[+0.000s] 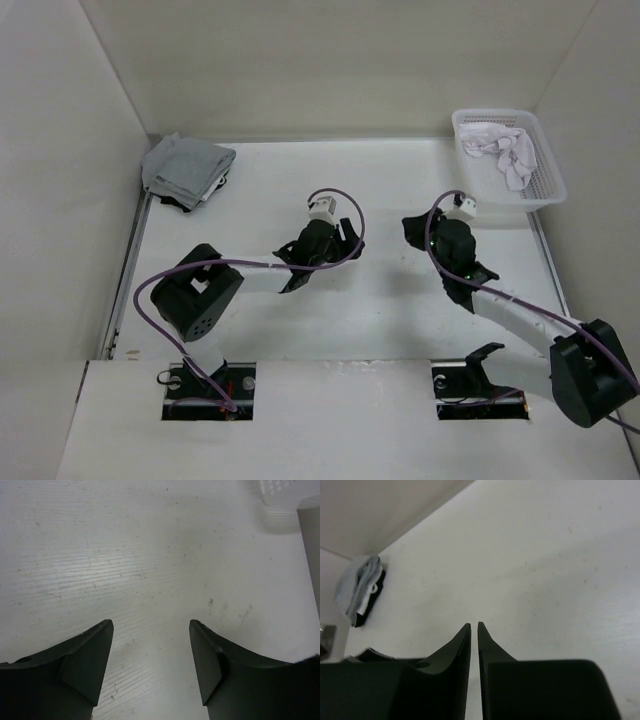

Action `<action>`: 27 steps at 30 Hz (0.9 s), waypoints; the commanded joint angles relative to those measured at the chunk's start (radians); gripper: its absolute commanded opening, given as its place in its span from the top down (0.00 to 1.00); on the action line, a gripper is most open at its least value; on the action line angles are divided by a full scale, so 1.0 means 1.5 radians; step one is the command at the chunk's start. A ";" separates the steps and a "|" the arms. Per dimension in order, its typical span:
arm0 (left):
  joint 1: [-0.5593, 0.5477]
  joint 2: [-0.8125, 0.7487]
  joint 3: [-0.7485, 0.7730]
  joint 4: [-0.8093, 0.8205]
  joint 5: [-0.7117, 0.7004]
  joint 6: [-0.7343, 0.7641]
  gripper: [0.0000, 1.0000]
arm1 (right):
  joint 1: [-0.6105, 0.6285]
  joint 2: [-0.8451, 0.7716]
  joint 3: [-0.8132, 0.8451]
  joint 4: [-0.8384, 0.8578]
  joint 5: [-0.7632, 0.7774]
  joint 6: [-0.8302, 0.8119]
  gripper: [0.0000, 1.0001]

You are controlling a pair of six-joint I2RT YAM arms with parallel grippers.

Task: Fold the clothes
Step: Grab the tank top from the pile

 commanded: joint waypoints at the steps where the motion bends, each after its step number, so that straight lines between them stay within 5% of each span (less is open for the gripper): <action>1: -0.004 -0.031 -0.024 0.056 0.048 0.003 0.37 | -0.058 0.061 0.143 -0.032 0.031 -0.016 0.96; 8: -0.015 -0.048 -0.066 0.115 0.041 -0.001 0.38 | -0.193 0.226 0.342 -0.046 0.016 -0.020 0.99; 12: -0.014 -0.060 -0.089 0.146 0.032 0.002 0.41 | -0.299 0.394 0.533 -0.097 0.013 -0.043 0.91; 20: 0.010 -0.040 -0.098 0.169 0.040 -0.022 0.42 | -0.422 0.723 0.914 -0.252 -0.014 -0.051 0.58; 27: 0.021 -0.015 -0.099 0.207 0.074 -0.036 0.42 | -0.474 0.907 1.175 -0.344 -0.027 -0.016 0.38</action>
